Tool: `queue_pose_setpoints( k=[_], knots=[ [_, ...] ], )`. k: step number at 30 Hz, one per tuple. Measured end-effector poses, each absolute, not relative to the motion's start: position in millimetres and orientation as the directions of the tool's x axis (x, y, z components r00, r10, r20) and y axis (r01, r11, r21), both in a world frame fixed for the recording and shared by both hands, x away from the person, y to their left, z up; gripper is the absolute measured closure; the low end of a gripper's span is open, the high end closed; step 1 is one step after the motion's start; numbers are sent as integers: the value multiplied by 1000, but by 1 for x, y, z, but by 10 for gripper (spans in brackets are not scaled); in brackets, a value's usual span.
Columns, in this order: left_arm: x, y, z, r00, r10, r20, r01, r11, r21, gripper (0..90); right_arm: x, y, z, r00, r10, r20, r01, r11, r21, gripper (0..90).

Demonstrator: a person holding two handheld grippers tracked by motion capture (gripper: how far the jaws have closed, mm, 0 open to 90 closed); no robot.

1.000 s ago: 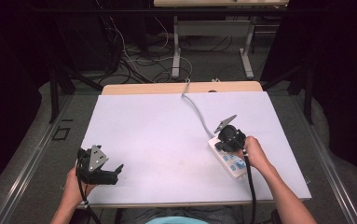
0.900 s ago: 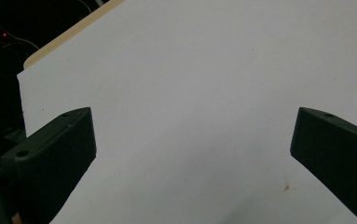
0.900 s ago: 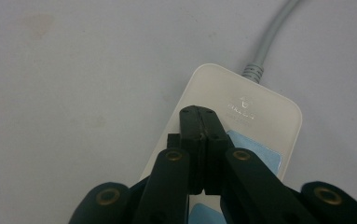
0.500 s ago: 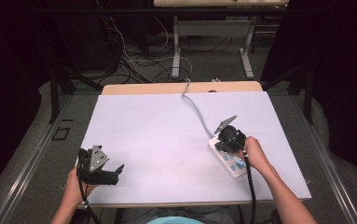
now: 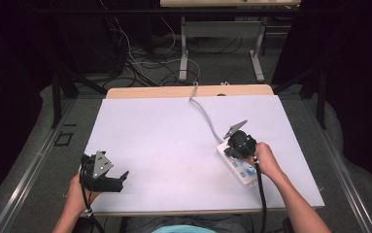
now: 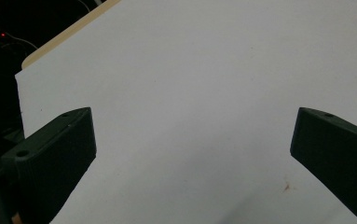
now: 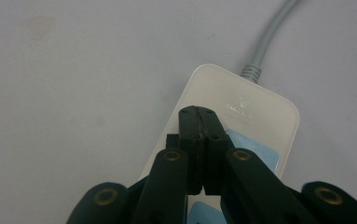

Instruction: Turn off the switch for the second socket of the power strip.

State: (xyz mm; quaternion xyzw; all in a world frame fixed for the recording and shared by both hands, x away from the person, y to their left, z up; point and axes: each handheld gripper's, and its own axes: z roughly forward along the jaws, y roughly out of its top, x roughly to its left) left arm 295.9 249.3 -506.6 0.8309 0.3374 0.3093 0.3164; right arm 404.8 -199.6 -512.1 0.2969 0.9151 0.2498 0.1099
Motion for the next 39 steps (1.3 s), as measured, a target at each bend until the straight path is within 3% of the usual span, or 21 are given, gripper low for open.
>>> queue_pose_setpoints(
  k=[8, 17, 25, 32, 39],
  knots=[
    [296, 249, -507, 582, 757, 299, 366, -571, 735, 1, 404, -202, -511, -801, 597, -43, 491, 696, 525, 861],
    [296, 249, -507, 581, 758, 296, 365, -567, 738, 1, 401, -204, -507, -794, 606, -32, 496, 678, 542, 573],
    [296, 248, -508, 582, 759, 293, 364, -565, 740, 1, 397, -208, -497, -784, 621, -27, 490, 644, 587, 429],
    [296, 250, -507, 582, 758, 295, 370, -570, 734, 1, 395, -211, -491, -769, 638, 21, 526, 615, 588, 194],
    [296, 250, -507, 578, 761, 295, 366, -565, 740, 1, 389, -216, -486, -769, 637, 49, 527, 590, 612, 101]
  ],
)
